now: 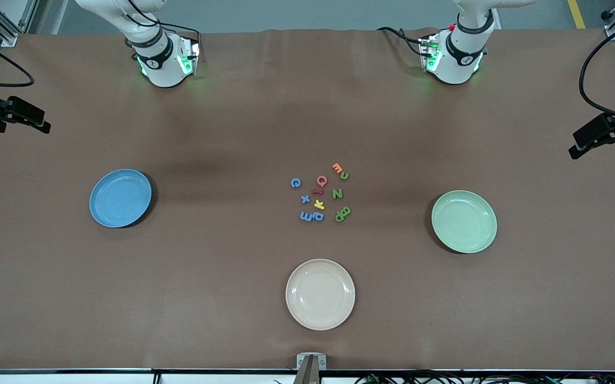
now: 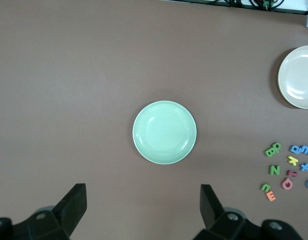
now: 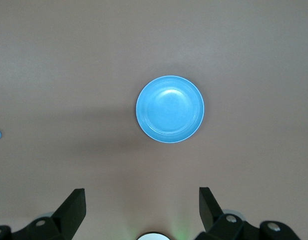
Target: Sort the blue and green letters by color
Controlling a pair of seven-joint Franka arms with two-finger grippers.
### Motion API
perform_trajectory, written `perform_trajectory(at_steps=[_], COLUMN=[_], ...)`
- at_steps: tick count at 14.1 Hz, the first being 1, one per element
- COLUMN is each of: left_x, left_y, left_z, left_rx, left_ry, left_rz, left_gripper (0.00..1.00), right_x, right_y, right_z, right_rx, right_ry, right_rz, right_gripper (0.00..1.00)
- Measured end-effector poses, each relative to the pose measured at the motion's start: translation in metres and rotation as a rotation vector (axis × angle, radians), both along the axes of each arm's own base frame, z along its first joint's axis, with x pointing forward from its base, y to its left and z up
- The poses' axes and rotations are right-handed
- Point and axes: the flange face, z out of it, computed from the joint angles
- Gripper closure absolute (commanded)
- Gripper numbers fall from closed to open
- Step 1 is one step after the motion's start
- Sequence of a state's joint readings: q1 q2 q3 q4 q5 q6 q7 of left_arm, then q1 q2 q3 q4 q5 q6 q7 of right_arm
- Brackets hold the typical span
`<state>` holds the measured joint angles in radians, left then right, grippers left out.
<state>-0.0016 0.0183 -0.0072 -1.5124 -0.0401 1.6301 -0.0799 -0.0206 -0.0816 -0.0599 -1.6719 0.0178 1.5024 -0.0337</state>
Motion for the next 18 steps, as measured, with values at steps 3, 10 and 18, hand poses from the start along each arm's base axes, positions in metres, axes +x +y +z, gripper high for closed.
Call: perform_trajectory(at_steps=[3,10,18], left_x=[-0.003,-0.004,-0.035], left_y=[-0.003,-0.102,-0.273], left_z=[-0.008,-0.077,-0.203], left_rx=[-0.005,-0.024,-0.045], left_ry=[0.043,0.227,0.214], left_rz=[-0.005,-0.103,0.041], left_gripper=[0.0,0.0,0.0], right_x=[0.0,0.002,0.01], right_y=[0.0,0.003,0.007], right_z=[0.0,0.0,-0.009], right_rx=[0.0,0.0,-0.001], right_ry=[0.0,-0.011,-0.006], right_rz=[0.0,0.006,0.014], right_gripper=[0.0,0.0,0.0])
